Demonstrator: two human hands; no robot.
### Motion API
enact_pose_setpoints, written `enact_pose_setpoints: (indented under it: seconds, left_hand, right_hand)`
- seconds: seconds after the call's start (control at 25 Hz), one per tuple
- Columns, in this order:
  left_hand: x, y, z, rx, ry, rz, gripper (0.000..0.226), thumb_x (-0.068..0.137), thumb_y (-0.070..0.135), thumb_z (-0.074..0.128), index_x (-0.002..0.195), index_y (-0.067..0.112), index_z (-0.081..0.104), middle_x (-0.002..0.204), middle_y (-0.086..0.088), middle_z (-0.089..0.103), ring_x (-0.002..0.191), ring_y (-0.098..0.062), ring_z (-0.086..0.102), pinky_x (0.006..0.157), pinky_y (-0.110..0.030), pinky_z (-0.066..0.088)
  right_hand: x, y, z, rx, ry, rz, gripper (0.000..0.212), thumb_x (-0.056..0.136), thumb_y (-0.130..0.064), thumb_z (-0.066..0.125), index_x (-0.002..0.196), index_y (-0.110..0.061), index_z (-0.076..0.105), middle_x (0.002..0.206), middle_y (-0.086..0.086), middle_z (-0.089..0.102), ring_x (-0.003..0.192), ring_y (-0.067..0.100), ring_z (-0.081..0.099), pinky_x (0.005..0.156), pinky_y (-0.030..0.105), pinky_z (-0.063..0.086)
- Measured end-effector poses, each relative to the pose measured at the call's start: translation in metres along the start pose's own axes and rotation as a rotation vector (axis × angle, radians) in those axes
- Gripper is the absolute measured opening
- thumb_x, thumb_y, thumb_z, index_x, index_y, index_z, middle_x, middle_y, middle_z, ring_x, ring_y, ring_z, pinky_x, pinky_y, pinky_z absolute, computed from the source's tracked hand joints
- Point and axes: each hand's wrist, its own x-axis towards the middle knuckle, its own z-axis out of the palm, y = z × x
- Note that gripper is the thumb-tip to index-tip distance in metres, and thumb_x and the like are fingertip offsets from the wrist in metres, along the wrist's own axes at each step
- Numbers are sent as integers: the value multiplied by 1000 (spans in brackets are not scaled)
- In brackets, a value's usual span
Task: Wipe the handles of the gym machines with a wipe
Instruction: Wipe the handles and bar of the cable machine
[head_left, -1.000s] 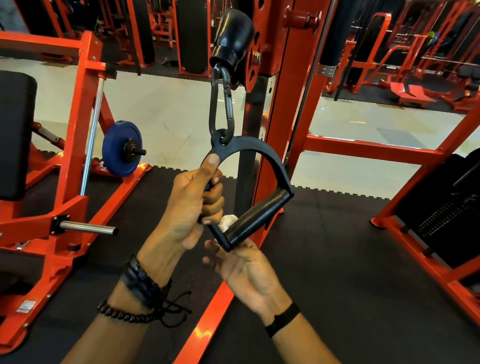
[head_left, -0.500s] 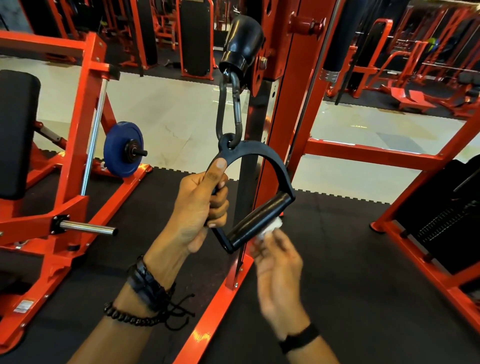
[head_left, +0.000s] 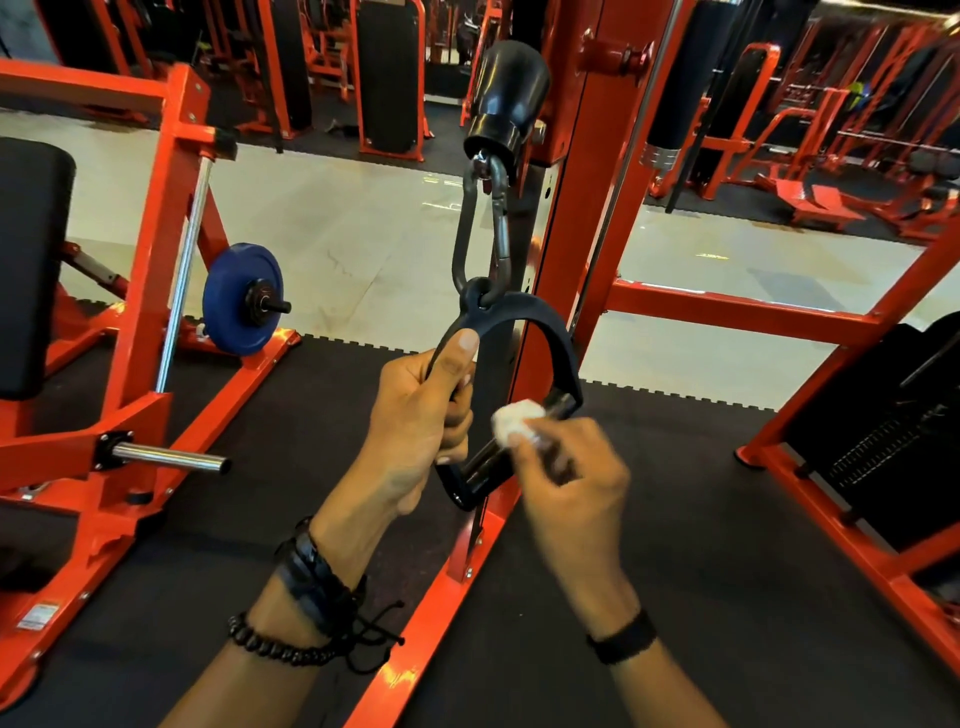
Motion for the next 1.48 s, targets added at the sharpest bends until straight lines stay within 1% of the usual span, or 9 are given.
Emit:
enact_pose_setpoints:
  seconds: [0.12,0.24,0.36,0.56,0.8,0.92,1.04,1.36,1.48]
  left_hand:
    - [1,0,-1,26,7,9,49,98,39,52,72,-2,46,54,-5,20,41,-14,17,40,-22,18]
    - [-1,0,1,27,6,7,42,98,40,52,74,6,46,53,-2,21,40,-12,18,39,-21,20]
    - [-2,-1,5,30,7,10,40,96,43,53,75,9,46,53,0,23,40,-12,19,38,-21,21]
    - [-1,1,0,46,1,-1,43,97,41,52,76,4,48,54,-3,23,42,-14,19,40,-26,18]
    - [-1,-1,4,19,-2,6,39,97,41,52,75,9,45,53,0,23,41,-12,18,39,-22,19]
    - [0,-2,5,24,-2,3,40,99,40,51,75,8,46,52,-1,23,40,-13,18,39,-21,21]
    - [0,-1,4,30,-6,0,40,98,40,51,78,6,48,53,-1,23,40,-13,19,39,-21,22]
    - [-1,-1,4,33,9,0,39,98,41,52,79,6,48,52,0,23,40,-13,18,39,-21,21]
    - [-2,1,5,16,6,-5,39,95,43,52,80,7,47,53,-1,22,41,-13,17,38,-21,21]
  right_hand:
    - [-24,-17,8,-62,-185,-201,10,83,-12,73,93,-13,74,78,-3,55,71,13,52,62,25,43]
    - [21,10,-1,-193,-74,-122,16,82,-15,70,98,-17,75,80,2,57,74,19,54,61,38,49]
    - [46,25,-9,-221,-56,-17,19,88,-15,69,106,-19,75,81,0,52,73,16,52,62,32,46]
    - [-14,-6,8,-110,-236,-211,24,89,-19,56,105,-12,73,83,1,50,73,15,51,62,29,44]
    - [5,20,-23,-202,-6,-105,23,80,-1,65,99,-13,72,75,-7,45,61,9,42,55,19,33]
    - [9,7,-20,-343,-181,-210,44,83,-13,51,123,-20,68,75,-9,43,65,7,39,58,20,31]
    - [-3,8,-15,-419,-271,-283,51,83,-18,47,131,-26,62,79,-10,48,69,5,37,62,24,29]
    - [-22,21,-20,-311,-152,-261,51,81,-9,53,129,-24,64,72,-4,42,63,11,40,58,33,40]
    - [-9,15,-30,-166,-62,-206,43,85,-5,61,126,-16,64,75,-3,46,64,9,42,58,20,39]
